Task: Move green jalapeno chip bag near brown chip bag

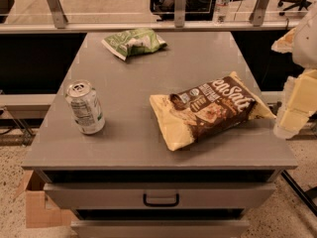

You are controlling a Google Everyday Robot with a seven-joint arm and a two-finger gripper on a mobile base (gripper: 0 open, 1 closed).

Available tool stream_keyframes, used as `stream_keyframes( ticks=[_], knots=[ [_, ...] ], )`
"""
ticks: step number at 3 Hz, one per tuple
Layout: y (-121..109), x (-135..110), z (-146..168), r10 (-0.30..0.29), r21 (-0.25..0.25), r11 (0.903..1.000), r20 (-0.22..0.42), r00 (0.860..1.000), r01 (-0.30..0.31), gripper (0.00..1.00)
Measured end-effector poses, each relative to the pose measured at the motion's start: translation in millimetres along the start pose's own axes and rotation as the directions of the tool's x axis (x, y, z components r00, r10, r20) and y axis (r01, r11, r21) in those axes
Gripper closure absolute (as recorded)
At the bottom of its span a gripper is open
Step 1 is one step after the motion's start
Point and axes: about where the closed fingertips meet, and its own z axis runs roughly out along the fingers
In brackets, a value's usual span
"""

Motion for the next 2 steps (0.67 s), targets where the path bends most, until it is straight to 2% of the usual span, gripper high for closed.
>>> stream_keyframes(
  ticks=[1,2],
  knots=[
    [0,0,0,0.0,0.0,1.0,0.0,1.0,0.0,0.0],
    [-10,-3,1,0.051,0.019,0.9985,0.032,0.998,-0.052,0.0]
  ],
)
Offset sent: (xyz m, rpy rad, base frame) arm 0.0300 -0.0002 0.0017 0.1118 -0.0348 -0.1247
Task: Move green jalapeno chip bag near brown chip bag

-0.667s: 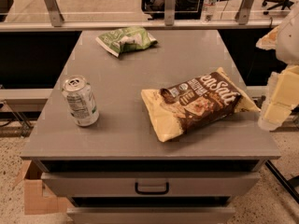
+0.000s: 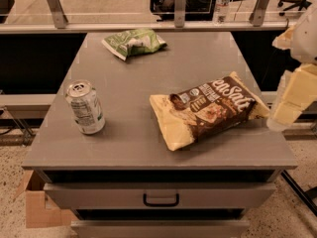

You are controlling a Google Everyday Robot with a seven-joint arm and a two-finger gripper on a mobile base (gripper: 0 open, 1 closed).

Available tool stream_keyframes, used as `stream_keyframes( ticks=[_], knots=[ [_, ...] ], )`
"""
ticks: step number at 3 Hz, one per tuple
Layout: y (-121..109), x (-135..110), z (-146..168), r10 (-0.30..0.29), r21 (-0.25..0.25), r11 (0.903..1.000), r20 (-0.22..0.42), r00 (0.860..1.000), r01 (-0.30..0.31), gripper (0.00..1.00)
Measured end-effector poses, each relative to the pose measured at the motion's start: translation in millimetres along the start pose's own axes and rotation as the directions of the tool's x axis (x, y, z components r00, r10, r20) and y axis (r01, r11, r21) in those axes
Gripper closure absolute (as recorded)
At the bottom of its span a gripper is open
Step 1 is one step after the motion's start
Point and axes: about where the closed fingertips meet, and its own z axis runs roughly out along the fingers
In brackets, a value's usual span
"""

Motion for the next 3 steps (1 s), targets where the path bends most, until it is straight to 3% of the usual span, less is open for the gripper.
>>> stream_keyframes(
  ticks=[1,2,3],
  knots=[
    [-27,-7,-1,0.104,0.028,0.9939,0.103,0.989,-0.107,0.0],
    [-67,-18,15,0.223,0.026,0.9707,0.272,0.936,-0.239,0.0],
    [-102,-28,56,0.331,0.007,0.934,0.357,0.873,-0.357,0.0]
  ],
)
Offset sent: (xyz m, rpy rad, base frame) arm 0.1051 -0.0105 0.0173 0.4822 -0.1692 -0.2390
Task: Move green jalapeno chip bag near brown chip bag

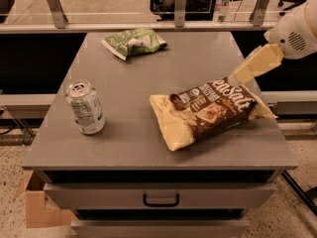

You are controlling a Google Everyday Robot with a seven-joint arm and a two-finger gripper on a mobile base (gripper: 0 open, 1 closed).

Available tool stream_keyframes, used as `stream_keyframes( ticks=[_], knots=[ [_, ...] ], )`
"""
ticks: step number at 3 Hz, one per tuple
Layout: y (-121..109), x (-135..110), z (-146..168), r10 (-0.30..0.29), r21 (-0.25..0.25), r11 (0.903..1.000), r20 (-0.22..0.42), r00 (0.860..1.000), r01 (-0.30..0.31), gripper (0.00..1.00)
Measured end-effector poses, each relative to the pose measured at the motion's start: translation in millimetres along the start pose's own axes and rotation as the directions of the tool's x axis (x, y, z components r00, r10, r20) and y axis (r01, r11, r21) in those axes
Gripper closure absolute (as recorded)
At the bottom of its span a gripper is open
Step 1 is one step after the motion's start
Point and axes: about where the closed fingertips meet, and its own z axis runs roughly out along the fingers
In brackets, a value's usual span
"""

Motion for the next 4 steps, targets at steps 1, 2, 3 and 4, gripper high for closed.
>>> stream_keyframes(
  ticks=[1,2,3,4],
  knots=[
    [-12,4,26,0.077,0.022,0.9967,0.033,0.996,-0.078,0.0],
    [-26,-2,53,0.156,0.003,0.9874,0.153,0.976,-0.159,0.0],
    [-32,-28,74,0.183,-0.055,0.9832,0.279,0.943,-0.174,0.0],
    [-32,-69,91,0.047,-0.083,0.9964,0.339,0.94,-0.02,0.0]
  ],
)
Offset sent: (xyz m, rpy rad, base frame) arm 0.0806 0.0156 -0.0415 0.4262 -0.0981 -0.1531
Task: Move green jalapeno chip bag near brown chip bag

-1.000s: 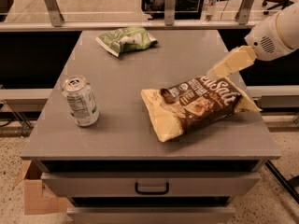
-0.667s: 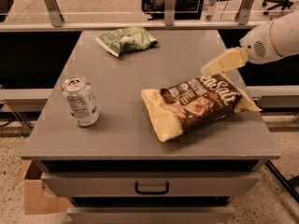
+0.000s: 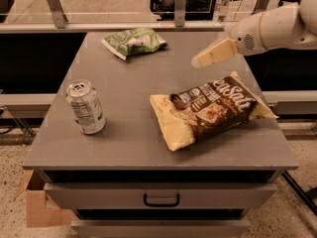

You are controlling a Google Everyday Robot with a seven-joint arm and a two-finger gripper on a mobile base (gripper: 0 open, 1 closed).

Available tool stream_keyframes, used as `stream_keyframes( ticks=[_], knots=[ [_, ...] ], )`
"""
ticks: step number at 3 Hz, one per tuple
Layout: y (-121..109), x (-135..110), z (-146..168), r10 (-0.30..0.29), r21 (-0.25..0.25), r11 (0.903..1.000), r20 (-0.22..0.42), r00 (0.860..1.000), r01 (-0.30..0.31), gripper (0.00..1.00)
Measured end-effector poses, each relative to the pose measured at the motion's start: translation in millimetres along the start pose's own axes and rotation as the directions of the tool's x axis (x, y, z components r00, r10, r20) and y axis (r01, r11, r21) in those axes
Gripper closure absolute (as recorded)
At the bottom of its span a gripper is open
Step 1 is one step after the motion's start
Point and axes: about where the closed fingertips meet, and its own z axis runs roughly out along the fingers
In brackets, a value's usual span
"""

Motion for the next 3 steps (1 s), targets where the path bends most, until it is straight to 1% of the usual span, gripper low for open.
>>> stream_keyframes(
  ticks=[1,2,3],
  knots=[
    [0,1,-2,0.009,0.006,0.9999,0.0,1.0,-0.009,0.0],
    [-3,0,12,0.048,0.068,0.9964,0.038,0.998,-0.051,0.0],
    [-31,-8,40,0.086,0.11,0.9889,0.125,0.988,-0.1,0.0]
  ],
)
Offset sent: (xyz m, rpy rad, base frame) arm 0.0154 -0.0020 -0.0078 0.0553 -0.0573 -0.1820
